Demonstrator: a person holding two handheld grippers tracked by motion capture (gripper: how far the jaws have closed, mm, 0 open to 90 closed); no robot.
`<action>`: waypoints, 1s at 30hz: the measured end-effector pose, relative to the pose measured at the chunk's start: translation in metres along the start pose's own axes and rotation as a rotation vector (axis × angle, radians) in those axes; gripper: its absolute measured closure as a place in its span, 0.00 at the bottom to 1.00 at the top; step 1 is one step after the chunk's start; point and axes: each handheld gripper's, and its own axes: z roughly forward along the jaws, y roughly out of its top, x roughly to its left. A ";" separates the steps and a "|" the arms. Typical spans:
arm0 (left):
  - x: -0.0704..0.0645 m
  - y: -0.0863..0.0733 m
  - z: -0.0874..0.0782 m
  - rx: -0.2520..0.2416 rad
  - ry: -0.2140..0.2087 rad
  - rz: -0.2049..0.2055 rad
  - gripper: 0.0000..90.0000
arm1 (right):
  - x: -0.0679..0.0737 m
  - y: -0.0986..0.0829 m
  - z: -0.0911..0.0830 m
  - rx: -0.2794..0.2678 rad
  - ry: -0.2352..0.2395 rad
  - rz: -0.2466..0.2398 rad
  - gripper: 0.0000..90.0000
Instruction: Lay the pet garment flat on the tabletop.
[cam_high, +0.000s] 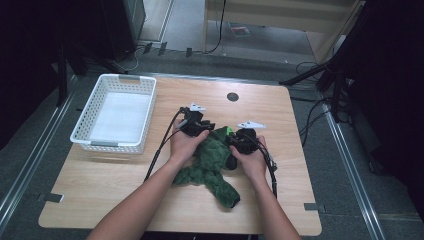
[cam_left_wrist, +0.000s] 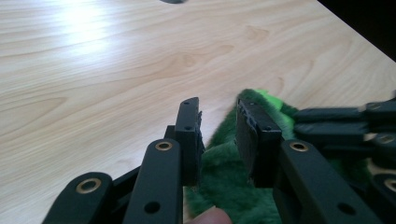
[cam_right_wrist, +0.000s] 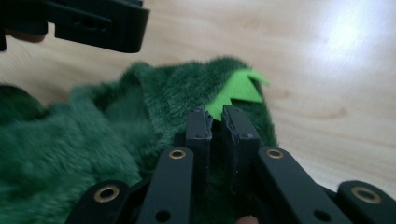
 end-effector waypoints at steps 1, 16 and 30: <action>-0.003 0.000 0.004 0.023 -0.015 0.013 0.78 | -0.001 -0.002 0.002 0.010 0.001 -0.004 0.91; 0.015 -0.015 0.008 0.089 0.114 -0.052 0.87 | 0.007 0.015 0.037 -0.003 0.043 -0.015 0.97; 0.024 -0.019 -0.045 -0.128 0.052 -0.080 0.72 | 0.005 0.020 -0.016 -0.229 -0.015 0.029 0.80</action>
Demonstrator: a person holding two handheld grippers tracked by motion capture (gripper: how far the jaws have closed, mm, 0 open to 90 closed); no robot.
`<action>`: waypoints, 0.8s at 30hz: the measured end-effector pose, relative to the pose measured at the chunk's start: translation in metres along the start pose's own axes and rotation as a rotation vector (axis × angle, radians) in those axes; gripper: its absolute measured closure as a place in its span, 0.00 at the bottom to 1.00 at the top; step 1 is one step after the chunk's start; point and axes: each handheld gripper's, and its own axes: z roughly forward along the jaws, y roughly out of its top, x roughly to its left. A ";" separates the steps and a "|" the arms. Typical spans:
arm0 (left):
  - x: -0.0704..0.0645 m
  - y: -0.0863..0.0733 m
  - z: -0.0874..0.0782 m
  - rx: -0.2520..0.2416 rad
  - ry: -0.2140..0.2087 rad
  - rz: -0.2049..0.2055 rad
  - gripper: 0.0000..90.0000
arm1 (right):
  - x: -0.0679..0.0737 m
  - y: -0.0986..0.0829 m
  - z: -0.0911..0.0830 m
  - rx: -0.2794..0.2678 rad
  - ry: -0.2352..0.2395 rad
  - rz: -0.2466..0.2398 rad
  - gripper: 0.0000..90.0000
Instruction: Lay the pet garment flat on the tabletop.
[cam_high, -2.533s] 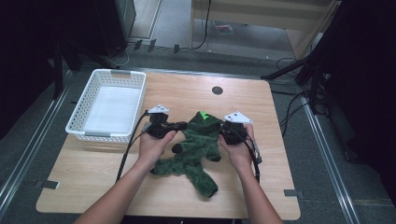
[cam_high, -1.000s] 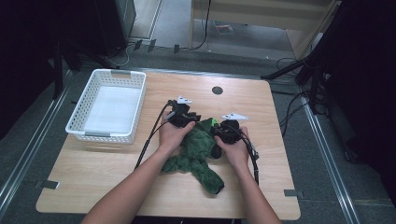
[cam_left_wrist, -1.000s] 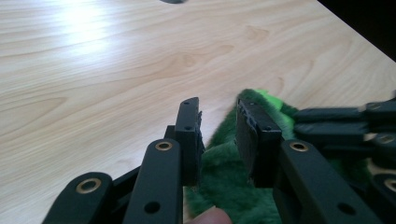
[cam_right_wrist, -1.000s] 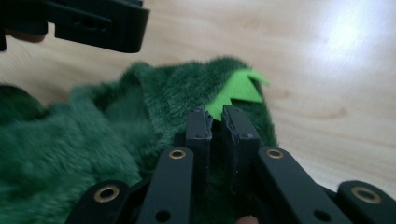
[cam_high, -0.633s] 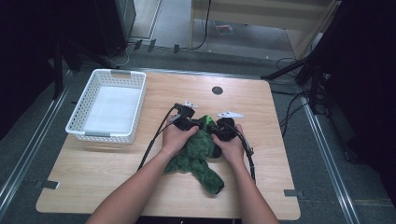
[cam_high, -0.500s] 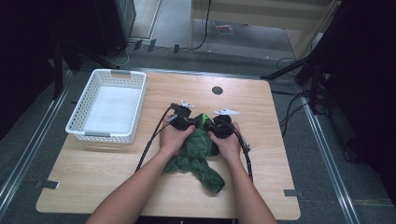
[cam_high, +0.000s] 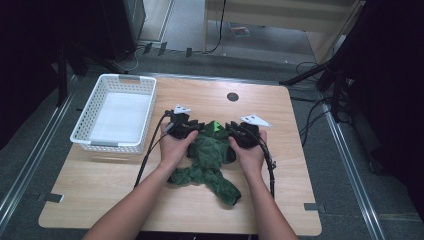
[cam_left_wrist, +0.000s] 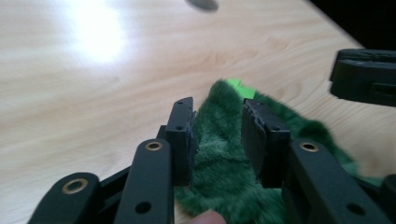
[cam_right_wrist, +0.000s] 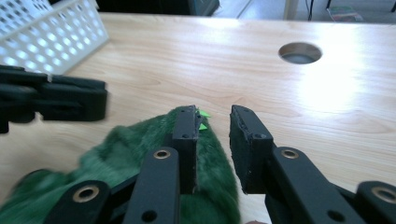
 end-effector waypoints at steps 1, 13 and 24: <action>0.000 0.000 -0.005 -0.007 -0.001 0.004 0.71 | -0.002 0.001 -0.010 -0.009 0.018 0.022 0.80; -0.010 -0.054 -0.054 0.082 -0.029 0.005 0.51 | 0.018 -0.035 -0.076 0.023 0.060 0.074 0.57; -0.008 -0.069 -0.039 0.179 -0.048 0.024 0.84 | 0.033 -0.062 -0.053 0.164 0.112 0.089 0.84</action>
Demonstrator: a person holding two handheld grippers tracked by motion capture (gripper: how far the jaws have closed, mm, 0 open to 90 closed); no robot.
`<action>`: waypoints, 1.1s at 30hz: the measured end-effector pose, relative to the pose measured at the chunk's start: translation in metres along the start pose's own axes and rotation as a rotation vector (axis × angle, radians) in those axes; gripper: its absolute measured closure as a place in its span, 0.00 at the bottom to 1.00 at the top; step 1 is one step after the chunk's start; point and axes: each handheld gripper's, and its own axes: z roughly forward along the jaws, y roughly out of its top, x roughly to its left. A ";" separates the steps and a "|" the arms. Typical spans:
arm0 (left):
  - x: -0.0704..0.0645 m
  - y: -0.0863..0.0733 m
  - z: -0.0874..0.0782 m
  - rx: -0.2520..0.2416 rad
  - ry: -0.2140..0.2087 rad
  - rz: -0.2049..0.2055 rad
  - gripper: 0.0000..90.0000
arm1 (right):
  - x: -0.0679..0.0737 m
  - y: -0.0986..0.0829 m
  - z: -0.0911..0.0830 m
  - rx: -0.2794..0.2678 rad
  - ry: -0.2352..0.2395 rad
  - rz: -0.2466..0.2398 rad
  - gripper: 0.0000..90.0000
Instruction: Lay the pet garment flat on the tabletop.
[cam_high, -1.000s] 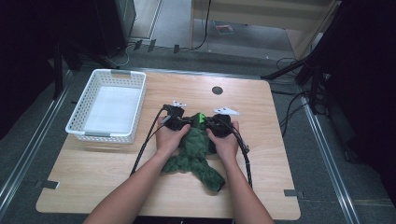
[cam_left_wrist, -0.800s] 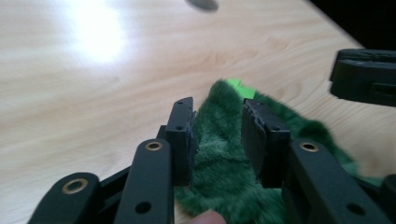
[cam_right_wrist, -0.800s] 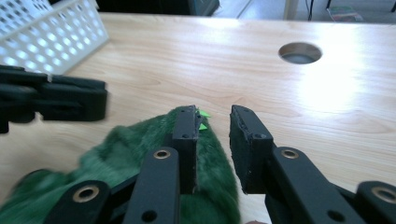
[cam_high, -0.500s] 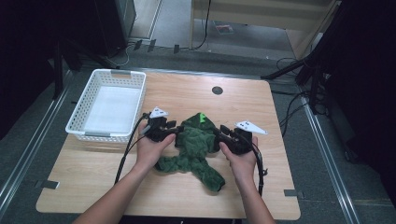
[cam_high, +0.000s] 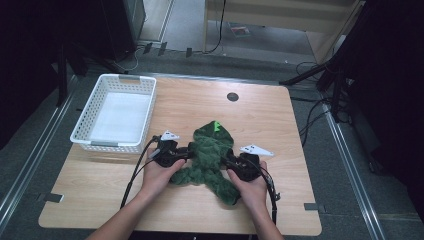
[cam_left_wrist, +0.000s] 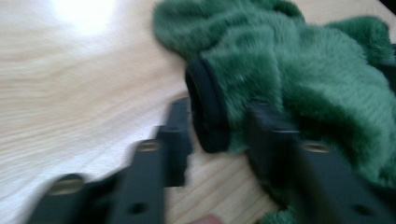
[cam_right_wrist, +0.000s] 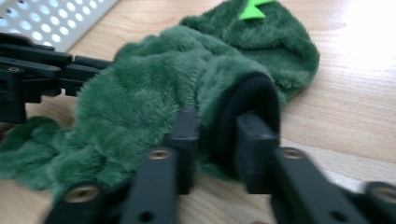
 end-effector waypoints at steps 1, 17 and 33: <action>0.001 0.000 0.000 0.005 -0.002 0.017 0.89 | 0.000 0.000 0.001 0.005 -0.002 0.001 0.89; 0.015 -0.006 -0.013 -0.012 0.013 -0.011 0.99 | -0.023 -0.002 -0.011 0.001 -0.050 -0.014 0.92; 0.010 0.001 -0.051 -0.082 -0.106 -0.009 0.69 | -0.015 -0.005 -0.041 -0.047 0.001 -0.089 0.64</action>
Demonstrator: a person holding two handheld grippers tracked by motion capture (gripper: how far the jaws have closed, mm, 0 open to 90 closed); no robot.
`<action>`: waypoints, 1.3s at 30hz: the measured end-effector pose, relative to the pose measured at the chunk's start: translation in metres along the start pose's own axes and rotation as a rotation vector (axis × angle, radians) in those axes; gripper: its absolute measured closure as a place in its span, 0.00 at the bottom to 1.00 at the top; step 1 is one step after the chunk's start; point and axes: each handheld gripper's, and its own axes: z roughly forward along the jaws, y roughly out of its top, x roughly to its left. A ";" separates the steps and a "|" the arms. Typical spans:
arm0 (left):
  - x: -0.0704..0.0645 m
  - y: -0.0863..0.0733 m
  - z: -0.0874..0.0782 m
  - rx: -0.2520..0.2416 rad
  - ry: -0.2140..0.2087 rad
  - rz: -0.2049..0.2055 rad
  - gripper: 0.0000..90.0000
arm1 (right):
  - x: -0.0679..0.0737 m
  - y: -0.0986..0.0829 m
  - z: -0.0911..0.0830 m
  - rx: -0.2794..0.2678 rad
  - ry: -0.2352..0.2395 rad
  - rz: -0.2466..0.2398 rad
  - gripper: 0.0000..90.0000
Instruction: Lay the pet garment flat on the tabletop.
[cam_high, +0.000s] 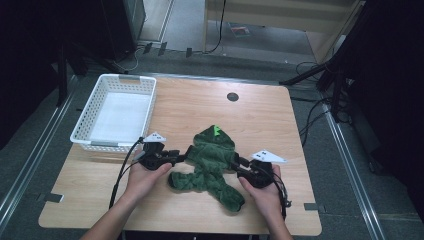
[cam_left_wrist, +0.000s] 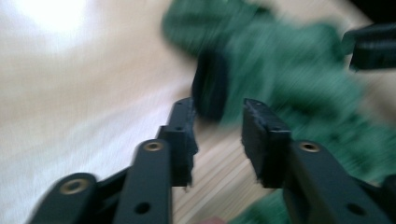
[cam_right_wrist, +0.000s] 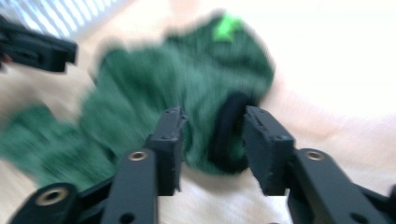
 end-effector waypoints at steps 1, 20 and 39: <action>-0.001 0.003 -0.002 -0.014 0.002 0.004 0.67 | 0.000 0.007 -0.008 -0.035 0.008 0.014 0.64; -0.012 0.055 0.123 0.219 0.045 0.018 0.71 | 0.051 -0.005 0.065 0.128 0.048 -0.082 0.75; -0.009 0.059 0.131 0.125 0.198 0.009 0.83 | 0.052 -0.005 0.048 0.228 0.153 -0.166 0.75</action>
